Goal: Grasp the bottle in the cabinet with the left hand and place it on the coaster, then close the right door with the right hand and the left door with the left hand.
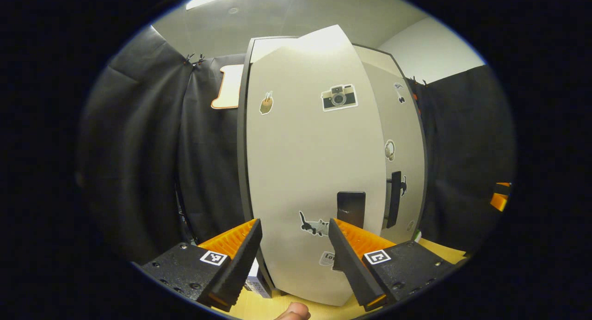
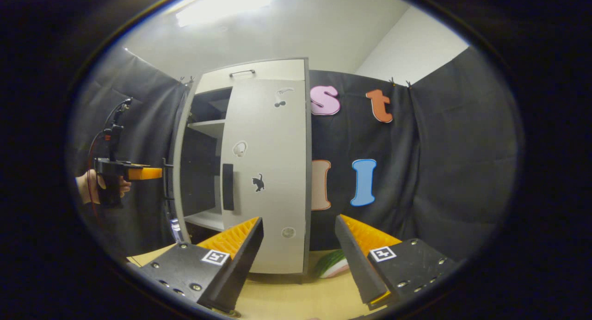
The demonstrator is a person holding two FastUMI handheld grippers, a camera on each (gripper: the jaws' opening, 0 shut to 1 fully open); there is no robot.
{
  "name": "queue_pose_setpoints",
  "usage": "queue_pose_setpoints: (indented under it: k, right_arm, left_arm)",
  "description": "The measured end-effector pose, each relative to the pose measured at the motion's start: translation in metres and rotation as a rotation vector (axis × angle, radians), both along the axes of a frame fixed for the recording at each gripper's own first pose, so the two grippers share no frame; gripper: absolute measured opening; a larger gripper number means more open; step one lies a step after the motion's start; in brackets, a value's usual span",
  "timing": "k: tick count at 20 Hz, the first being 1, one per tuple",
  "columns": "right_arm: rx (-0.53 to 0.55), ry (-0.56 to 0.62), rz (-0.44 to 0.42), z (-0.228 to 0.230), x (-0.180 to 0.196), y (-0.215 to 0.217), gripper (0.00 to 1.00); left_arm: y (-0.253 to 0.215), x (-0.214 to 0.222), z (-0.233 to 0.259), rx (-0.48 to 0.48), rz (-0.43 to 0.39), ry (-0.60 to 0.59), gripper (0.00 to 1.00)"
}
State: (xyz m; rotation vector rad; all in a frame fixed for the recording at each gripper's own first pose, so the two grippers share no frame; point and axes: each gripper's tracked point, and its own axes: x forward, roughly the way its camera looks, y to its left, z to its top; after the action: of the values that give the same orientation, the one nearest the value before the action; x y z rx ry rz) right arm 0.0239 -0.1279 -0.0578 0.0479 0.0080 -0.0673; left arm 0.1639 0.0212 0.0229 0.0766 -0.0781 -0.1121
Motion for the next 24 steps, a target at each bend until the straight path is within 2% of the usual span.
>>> queue_pose_setpoints:
  k: [3,4,7,8,14,15,16,24]
  right_arm:
    - [0.009,0.002,-0.018,-0.003,-0.01,-0.013,0.94]
    - [0.012,0.003,-0.025,-0.004,-0.014,-0.017,0.89]
    - [0.019,0.008,-0.041,-0.005,-0.022,-0.029,0.89]
    - [0.02,0.013,-0.045,-0.007,-0.025,-0.032,0.94]
    - [0.018,0.027,-0.039,-0.003,-0.037,-0.036,0.94]
    - [0.021,0.03,-0.032,-0.001,-0.037,-0.034,0.89]
    - [0.02,0.032,-0.026,0.001,-0.038,-0.03,0.94]
    - [-0.005,0.004,0.047,0.019,-0.042,-0.001,0.94]
  left_arm:
    - [-0.014,0.004,-0.004,-0.027,0.007,0.018,0.96]
    - [-0.019,0.006,-0.004,-0.039,0.002,0.025,0.95]
    - [-0.028,0.004,-0.006,-0.063,0.002,0.035,0.95]
    - [-0.03,0.003,-0.006,-0.072,0.002,0.038,0.95]
    - [-0.041,-0.009,-0.013,-0.117,0.016,0.072,0.95]
    - [-0.043,-0.014,-0.014,-0.13,0.015,0.077,0.95]
    - [-0.044,-0.02,-0.013,-0.143,0.015,0.081,0.95]
    - [-0.048,-0.082,-0.007,-0.117,0.028,0.053,0.96]
